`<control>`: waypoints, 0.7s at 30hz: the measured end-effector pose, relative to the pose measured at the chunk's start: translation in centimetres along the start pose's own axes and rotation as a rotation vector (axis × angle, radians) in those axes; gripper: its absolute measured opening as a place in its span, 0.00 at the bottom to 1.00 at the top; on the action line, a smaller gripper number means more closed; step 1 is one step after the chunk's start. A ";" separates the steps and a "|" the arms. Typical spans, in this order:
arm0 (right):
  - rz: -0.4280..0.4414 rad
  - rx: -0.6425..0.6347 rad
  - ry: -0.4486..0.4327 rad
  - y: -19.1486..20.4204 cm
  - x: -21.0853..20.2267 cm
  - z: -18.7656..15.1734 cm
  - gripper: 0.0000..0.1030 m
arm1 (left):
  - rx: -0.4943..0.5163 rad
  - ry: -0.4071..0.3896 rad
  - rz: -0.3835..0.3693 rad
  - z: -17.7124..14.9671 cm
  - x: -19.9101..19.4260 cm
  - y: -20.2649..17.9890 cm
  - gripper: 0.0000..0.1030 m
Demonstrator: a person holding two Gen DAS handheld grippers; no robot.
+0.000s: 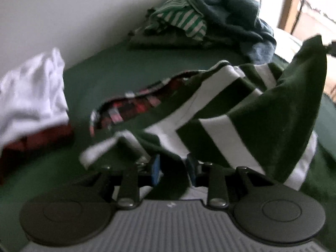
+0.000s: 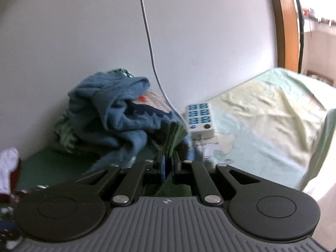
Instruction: Fold clothes
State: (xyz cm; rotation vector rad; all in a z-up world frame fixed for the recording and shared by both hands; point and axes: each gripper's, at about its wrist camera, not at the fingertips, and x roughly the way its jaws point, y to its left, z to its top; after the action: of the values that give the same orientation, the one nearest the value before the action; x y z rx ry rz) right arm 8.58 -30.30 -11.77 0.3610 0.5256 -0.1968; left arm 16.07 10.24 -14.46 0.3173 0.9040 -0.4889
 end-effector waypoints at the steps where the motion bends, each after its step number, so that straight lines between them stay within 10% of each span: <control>1: 0.007 0.015 0.000 -0.1 0.0 -0.2 0.05 | 0.002 0.009 -0.003 0.1 0.3 0.3 0.34; 10: 0.232 0.108 -0.081 2.0 -3.3 1.7 0.06 | 0.091 0.017 -0.095 0.1 0.1 0.6 0.28; 21: 0.872 0.213 0.021 10.3 -8.3 2.2 0.06 | 0.145 0.000 -0.121 -1.4 -0.7 -0.5 0.15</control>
State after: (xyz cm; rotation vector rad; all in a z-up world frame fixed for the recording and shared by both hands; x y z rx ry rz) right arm 5.39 -20.94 -2.70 0.7661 0.3292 0.5990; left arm 14.55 10.63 -14.73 0.3960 0.8928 -0.6683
